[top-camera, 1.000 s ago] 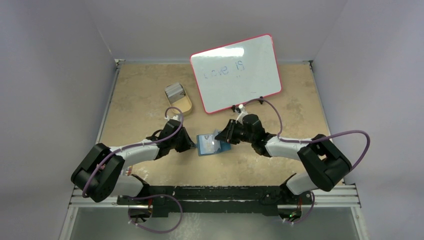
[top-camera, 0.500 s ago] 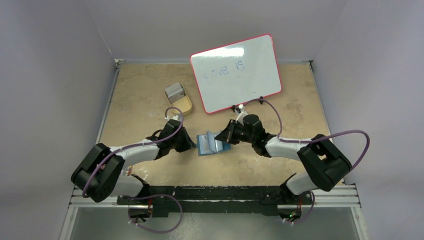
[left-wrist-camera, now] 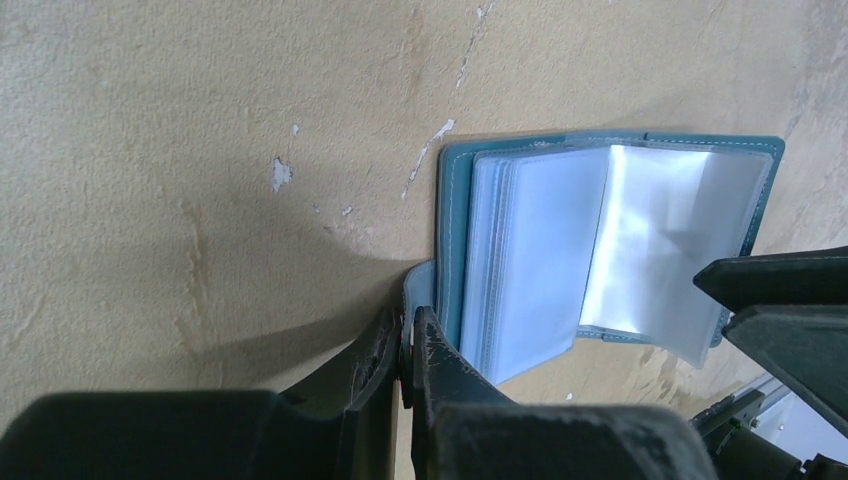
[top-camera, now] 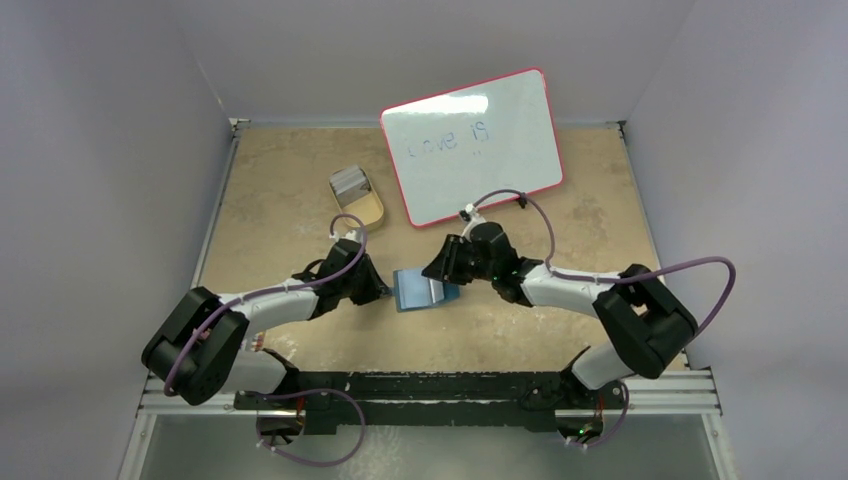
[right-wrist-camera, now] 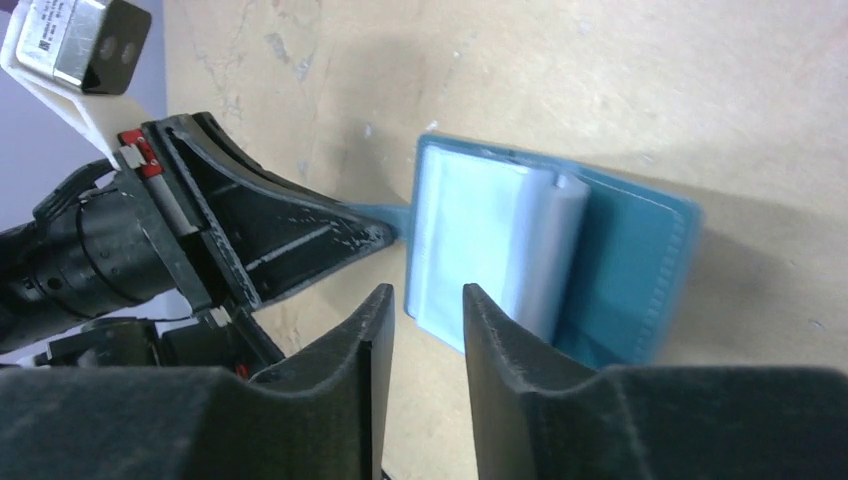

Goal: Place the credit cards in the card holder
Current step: Turn over the card slot in the card holder, then pick up the credit card from the storage box.

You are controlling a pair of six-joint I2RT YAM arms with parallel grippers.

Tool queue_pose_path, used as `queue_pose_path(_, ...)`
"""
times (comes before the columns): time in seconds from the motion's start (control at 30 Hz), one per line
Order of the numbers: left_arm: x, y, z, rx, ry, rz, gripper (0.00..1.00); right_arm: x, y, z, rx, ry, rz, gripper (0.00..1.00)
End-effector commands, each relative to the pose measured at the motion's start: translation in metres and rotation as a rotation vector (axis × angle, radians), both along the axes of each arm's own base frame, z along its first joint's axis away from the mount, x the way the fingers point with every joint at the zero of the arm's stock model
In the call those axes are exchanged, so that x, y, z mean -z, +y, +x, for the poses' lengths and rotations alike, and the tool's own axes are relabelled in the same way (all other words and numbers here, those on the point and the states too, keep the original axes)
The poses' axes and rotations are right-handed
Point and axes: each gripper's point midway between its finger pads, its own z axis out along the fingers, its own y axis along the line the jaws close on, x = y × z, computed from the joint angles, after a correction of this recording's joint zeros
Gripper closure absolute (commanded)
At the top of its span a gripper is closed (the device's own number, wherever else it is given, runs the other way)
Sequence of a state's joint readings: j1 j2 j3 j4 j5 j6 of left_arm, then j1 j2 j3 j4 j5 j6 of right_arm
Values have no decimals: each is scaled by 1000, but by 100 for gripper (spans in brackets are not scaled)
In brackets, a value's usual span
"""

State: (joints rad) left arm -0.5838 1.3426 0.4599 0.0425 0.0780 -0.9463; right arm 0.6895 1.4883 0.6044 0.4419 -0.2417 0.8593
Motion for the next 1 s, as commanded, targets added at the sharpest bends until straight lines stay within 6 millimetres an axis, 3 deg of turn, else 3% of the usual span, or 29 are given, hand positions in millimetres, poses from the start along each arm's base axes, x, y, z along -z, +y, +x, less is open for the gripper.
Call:
queue_pose_path(0.0, -21, -10, 8, 23, -59, -38, 100, -8, 15, 10, 6, -70, -141, 62)
queue_pose_path(0.3, -23, -12, 7, 24, -60, -56, 100, 21, 29, 6, 5, -81, -430, 44)
queue_pose_path(0.47, -24, -11, 6, 18, -65, -61, 100, 25, 28, 13, 40, -105, -518, 37)
queue_pose_path(0.97, -27, -9, 6, 12, -72, -61, 100, 48, 20, 11, 69, -127, -732, 41)
